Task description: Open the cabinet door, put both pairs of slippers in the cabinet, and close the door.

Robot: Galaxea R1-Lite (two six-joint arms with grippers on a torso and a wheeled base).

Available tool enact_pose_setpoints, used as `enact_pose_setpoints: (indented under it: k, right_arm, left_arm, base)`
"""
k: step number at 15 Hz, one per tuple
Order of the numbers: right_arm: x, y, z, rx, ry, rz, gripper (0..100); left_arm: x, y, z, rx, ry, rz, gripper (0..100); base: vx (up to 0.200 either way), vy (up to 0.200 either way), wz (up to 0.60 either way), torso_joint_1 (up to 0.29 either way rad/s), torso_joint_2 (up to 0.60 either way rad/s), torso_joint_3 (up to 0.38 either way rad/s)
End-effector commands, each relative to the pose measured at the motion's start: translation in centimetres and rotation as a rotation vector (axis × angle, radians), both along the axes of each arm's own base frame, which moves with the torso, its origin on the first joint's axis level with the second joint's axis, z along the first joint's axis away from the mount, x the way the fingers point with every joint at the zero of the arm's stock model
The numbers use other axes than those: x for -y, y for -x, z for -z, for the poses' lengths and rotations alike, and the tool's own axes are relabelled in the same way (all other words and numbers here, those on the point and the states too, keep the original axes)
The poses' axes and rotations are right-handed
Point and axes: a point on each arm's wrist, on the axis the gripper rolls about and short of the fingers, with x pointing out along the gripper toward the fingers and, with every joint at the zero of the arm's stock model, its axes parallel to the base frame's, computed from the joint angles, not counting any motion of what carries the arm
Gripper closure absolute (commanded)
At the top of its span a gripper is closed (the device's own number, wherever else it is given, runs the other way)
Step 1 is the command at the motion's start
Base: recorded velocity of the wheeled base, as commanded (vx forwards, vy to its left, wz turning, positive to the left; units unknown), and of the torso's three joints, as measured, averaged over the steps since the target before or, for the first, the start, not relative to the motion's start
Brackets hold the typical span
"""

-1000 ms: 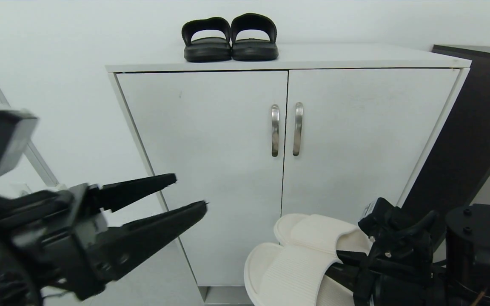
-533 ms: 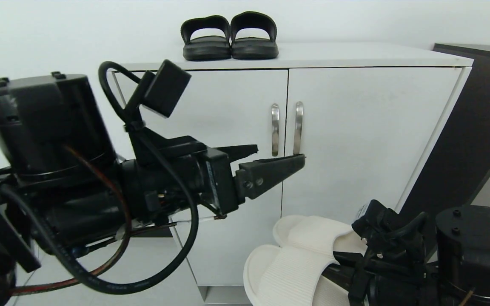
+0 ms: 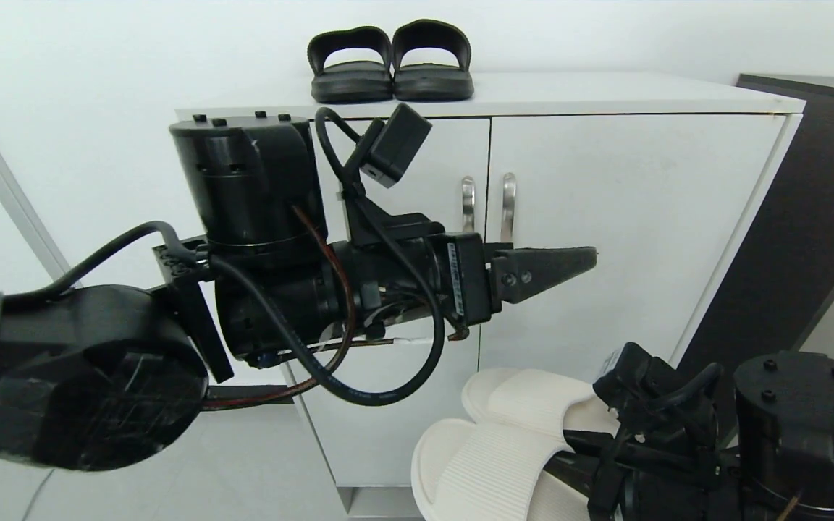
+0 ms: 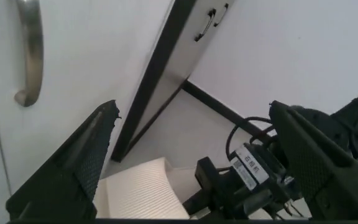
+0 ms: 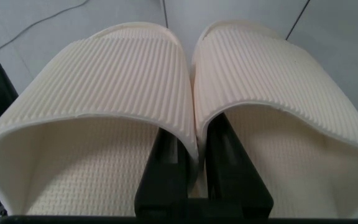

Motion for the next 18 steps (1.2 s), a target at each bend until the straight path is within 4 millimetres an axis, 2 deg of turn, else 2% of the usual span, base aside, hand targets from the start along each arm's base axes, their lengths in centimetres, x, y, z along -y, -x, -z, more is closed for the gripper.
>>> enact_pose_setpoints:
  k: [1, 2, 8, 14, 18]
  right_arm:
    - [0.0, 0.0, -0.1, 0.003, -0.003, 0.000, 100]
    - [0.0, 0.0, -0.1, 0.003, -0.003, 0.000, 100]
    - [0.0, 0.0, 0.0, -0.001, 0.000, -0.002, 100]
    - [0.0, 0.0, 0.0, 0.000, -0.001, -0.002, 100]
    - [0.1, 0.1, 0.1, -0.003, 0.002, -0.005, 100]
  left_arm:
    - [0.9, -2.6, 0.0, -0.006, 0.017, -0.057, 0]
    - [1.2, -3.5, 0.4, -0.013, 0.011, -0.098, 0]
    - [1.7, -4.4, 0.1, 0.018, 0.016, -0.208, 0]
    - [1.6, -5.2, 0.2, 0.016, 0.014, -0.246, 0]
    - [2.7, -6.5, 0.5, -0.001, -0.004, -0.246, 0]
  base:
    - [0.000, 0.000, 0.00, 0.000, 0.00, 0.000]
    - [0.000, 0.000, 0.00, 0.000, 0.00, 0.000]
    - [0.000, 0.000, 0.00, 0.000, 0.00, 0.000]
    - [0.000, 0.000, 0.00, 0.000, 0.00, 0.000]
    - [0.000, 0.000, 0.00, 0.000, 0.00, 0.000]
